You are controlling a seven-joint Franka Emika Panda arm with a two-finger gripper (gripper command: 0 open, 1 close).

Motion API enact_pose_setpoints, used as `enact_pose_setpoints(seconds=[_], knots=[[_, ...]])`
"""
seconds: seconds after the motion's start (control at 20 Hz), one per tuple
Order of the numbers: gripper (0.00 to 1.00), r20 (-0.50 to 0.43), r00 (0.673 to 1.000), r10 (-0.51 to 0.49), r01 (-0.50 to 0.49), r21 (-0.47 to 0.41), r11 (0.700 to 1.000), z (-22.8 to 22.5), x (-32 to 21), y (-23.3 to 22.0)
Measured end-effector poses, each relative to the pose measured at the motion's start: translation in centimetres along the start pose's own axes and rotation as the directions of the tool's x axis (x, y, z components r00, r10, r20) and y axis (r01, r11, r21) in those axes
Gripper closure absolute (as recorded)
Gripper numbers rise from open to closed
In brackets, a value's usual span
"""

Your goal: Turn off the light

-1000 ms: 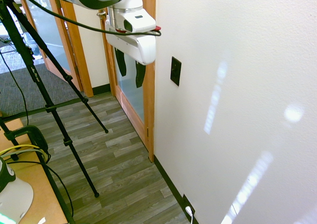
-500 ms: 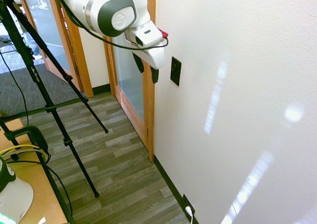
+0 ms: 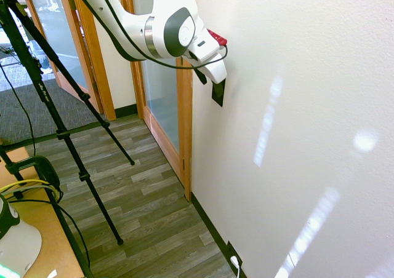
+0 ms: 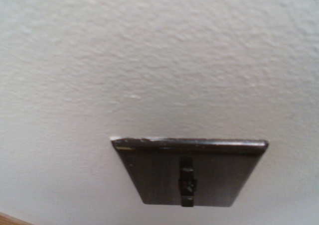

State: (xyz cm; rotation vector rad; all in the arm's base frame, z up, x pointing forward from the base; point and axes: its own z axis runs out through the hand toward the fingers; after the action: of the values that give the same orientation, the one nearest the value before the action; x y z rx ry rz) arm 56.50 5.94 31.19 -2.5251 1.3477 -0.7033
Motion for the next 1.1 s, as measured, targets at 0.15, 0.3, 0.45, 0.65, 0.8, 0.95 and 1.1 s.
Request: enact_pose_setpoints(seconds=[0.15,0.3,0.45,0.65,0.8,0.95,1.1], knots=[[1.0,-0.001,1.0,-0.001,0.001,0.009,1.0,-0.2,-1.2,-0.6],[1.0,-0.007,1.0,0.003,-0.003,0.013,1.0,-0.2,-1.2,-0.6],[1.0,-0.012,1.0,0.005,-0.004,0.023,1.0,-0.2,-1.0,-0.5],[1.0,-0.005,1.0,0.009,-0.009,0.023,1.0,0.3,-1.5,-0.4],[1.0,-0.007,1.0,0.01,-0.01,0.03,1.0,0.7,-1.3,-0.3],[1.0,-0.02,1.0,0.006,-0.005,0.04,0.999,0.9,-1.2,-0.7],[1.0,-0.028,1.0,0.002,-0.001,0.049,0.999,0.9,-1.4,-1.1]])
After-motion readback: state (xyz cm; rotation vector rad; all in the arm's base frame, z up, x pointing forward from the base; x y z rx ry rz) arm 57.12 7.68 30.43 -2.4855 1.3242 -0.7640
